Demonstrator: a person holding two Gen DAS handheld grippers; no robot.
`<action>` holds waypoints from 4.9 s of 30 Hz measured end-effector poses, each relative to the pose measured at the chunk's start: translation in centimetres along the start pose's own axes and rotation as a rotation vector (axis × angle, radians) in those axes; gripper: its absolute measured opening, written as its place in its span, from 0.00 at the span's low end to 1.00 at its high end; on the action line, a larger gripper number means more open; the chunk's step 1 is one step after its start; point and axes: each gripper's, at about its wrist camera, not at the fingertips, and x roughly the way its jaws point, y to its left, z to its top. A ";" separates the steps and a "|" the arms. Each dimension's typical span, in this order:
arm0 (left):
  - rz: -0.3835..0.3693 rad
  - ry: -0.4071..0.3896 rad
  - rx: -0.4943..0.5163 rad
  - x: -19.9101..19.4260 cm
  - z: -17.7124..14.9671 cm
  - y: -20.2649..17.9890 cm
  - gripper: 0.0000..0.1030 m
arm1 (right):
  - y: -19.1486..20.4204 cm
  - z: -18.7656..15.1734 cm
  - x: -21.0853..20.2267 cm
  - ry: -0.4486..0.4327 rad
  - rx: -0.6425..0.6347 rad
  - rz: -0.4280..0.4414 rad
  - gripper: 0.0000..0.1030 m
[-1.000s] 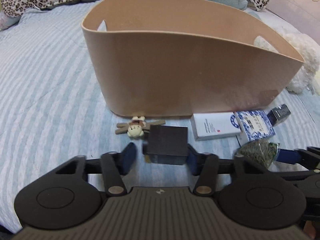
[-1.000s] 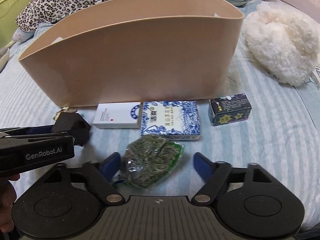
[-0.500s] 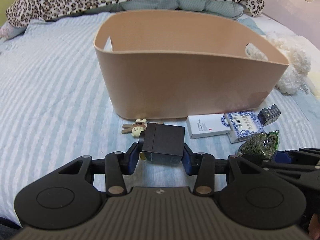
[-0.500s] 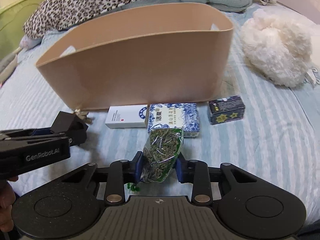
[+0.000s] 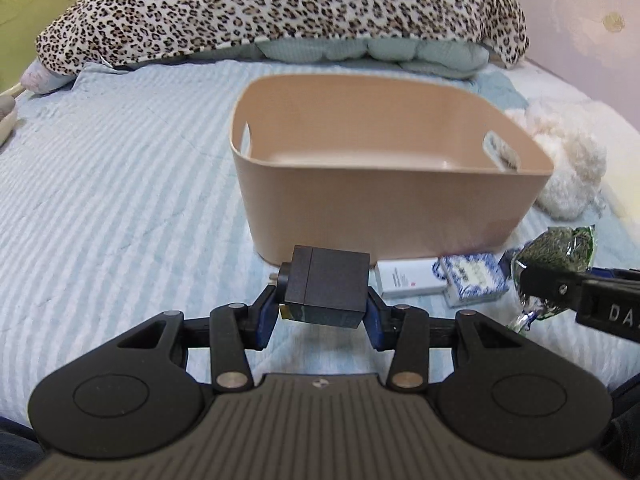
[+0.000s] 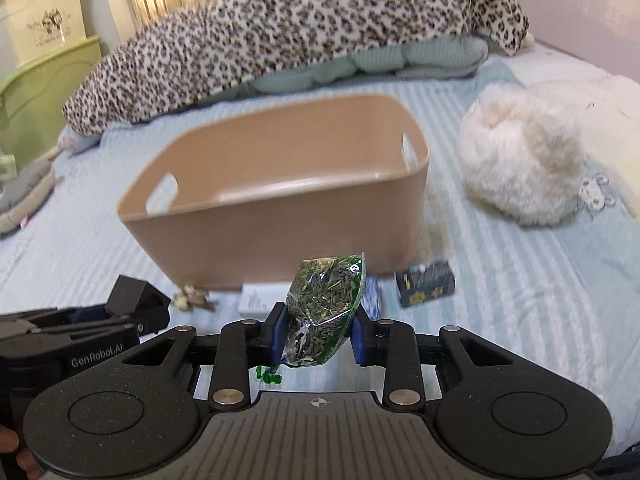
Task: Organize objects
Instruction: 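Lower the black box into the basket with the left tool while the right releases the tea bag there, then grasp the wooden bear clip with the left tool while the right tool grasps the dark star box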
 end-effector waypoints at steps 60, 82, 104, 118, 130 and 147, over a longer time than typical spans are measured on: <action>0.134 -0.039 0.122 8.8 10.3 -1.4 0.72 | 0.0 9.3 9.5 -0.044 -0.070 -0.078 0.61; 0.122 -0.039 0.103 -0.1 5.6 0.0 0.91 | -5.9 5.2 -0.1 -0.024 -0.016 -0.107 1.00; 0.083 0.185 0.083 7.5 0.7 2.4 0.91 | -9.1 2.6 6.7 0.257 -0.074 -0.184 1.00; 0.030 0.162 0.033 9.9 0.5 2.9 0.91 | -6.9 2.3 12.0 0.312 -0.244 -0.228 0.98; 0.064 0.139 0.008 10.9 0.9 3.3 0.57 | -6.9 2.3 12.3 0.277 -0.195 -0.193 0.48; 0.033 0.072 0.039 6.2 0.4 2.6 0.56 | -5.4 1.8 7.0 0.185 -0.198 -0.207 0.47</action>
